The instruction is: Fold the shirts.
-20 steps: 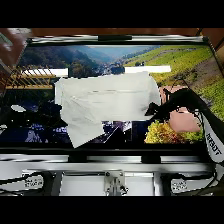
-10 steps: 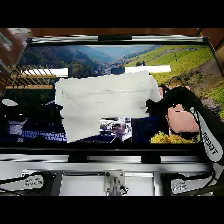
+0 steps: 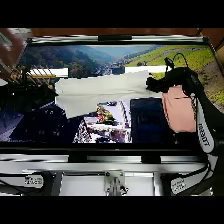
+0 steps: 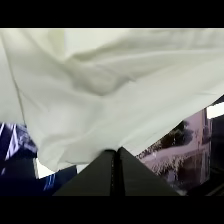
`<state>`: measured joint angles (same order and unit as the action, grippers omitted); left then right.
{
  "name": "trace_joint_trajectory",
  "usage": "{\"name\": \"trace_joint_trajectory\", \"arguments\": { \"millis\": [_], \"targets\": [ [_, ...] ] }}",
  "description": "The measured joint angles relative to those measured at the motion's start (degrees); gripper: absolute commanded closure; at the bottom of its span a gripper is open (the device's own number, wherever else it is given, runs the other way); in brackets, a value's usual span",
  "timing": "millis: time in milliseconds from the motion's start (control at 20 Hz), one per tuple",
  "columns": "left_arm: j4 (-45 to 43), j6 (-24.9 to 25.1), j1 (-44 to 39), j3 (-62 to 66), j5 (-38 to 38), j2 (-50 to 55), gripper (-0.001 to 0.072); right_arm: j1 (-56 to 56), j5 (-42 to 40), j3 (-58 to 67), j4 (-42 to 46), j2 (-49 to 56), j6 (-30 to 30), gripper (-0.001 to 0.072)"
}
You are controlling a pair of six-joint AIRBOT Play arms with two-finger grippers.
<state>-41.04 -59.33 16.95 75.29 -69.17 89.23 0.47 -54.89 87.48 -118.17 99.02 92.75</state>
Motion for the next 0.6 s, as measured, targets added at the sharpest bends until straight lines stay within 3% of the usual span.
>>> {"name": "trace_joint_trajectory", "arguments": {
  "millis": [350, 550, 600],
  "targets": [
    [4.15, -5.29, -1.97, 24.24, 1.62, 17.92, 0.0678, 0.59, 4.44, 19.61, -0.20, 14.25, -2.56, 0.0669],
    [4.83, -8.15, -3.26, 30.58, 5.03, 25.42, 0.0679, 1.25, 8.50, 23.85, -0.35, 19.96, -3.30, 0.0634],
    [4.85, -8.72, -3.50, 31.23, 5.46, 26.71, 0.0664, 1.42, 9.09, 24.30, -0.46, 20.96, -3.61, 0.0405]
  ]
}}
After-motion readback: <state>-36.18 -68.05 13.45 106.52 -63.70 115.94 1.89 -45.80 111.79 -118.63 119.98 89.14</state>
